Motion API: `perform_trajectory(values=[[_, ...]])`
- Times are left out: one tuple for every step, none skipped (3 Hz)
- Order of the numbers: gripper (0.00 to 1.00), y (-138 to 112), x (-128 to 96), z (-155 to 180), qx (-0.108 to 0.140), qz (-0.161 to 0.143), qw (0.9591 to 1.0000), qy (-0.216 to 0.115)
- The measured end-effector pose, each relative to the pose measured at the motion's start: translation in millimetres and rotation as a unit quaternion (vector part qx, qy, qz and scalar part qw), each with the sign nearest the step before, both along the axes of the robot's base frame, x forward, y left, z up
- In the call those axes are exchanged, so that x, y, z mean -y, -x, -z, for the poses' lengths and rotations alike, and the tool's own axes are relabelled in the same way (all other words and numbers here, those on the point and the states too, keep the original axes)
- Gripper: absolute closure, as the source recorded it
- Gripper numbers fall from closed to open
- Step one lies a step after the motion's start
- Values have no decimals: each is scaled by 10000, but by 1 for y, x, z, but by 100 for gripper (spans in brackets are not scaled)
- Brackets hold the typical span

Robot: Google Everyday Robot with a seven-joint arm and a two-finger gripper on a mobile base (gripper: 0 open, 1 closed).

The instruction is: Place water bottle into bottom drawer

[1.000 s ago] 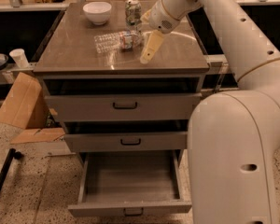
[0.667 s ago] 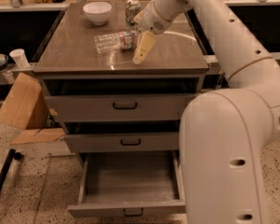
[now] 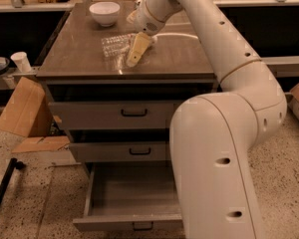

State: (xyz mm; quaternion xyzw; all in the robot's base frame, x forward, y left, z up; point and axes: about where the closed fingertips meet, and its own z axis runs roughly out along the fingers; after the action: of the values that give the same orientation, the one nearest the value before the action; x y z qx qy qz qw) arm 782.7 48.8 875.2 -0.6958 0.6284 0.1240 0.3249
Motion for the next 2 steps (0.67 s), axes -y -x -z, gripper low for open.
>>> perform_trajectory(values=[[0,-3,-12,8,-145,32,9999,-29],[0,-6,-14,24,-397,124,9991,-47]])
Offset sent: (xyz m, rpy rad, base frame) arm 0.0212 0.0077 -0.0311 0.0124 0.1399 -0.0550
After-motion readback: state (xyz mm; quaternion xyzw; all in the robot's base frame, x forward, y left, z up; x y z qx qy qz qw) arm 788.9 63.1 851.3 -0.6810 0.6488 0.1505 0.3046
